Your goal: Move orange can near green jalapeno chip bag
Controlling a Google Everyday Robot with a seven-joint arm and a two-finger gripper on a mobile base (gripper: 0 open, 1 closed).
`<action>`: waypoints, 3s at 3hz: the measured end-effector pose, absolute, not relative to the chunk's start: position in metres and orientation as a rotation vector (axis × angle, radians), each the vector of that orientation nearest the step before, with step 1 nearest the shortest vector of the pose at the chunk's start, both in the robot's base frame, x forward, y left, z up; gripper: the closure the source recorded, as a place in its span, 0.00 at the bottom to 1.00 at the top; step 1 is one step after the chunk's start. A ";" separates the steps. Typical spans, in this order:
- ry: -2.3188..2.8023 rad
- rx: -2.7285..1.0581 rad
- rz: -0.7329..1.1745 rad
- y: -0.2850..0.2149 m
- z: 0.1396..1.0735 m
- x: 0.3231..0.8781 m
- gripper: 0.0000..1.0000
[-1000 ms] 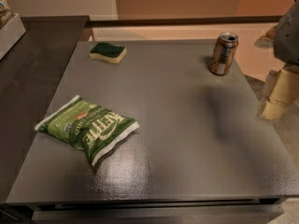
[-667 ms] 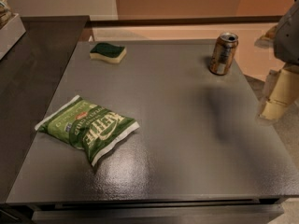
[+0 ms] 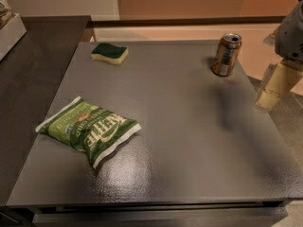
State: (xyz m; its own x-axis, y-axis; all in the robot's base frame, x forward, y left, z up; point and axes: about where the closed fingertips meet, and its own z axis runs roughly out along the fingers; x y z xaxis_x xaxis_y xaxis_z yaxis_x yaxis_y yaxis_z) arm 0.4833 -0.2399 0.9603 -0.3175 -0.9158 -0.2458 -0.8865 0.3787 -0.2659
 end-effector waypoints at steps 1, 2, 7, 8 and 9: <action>2.319 -1.470 -0.097 -0.255 0.950 0.512 0.00; 2.326 -1.355 -0.063 -0.270 0.944 0.546 0.00; 2.186 -1.022 0.231 -0.256 0.916 0.686 0.00; 2.182 -1.017 0.274 -0.248 0.914 0.694 0.18; 2.189 -1.008 0.305 -0.246 0.913 0.697 0.42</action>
Offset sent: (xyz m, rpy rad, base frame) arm 0.1052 -0.0517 -0.0220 0.1801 -0.0783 -0.2111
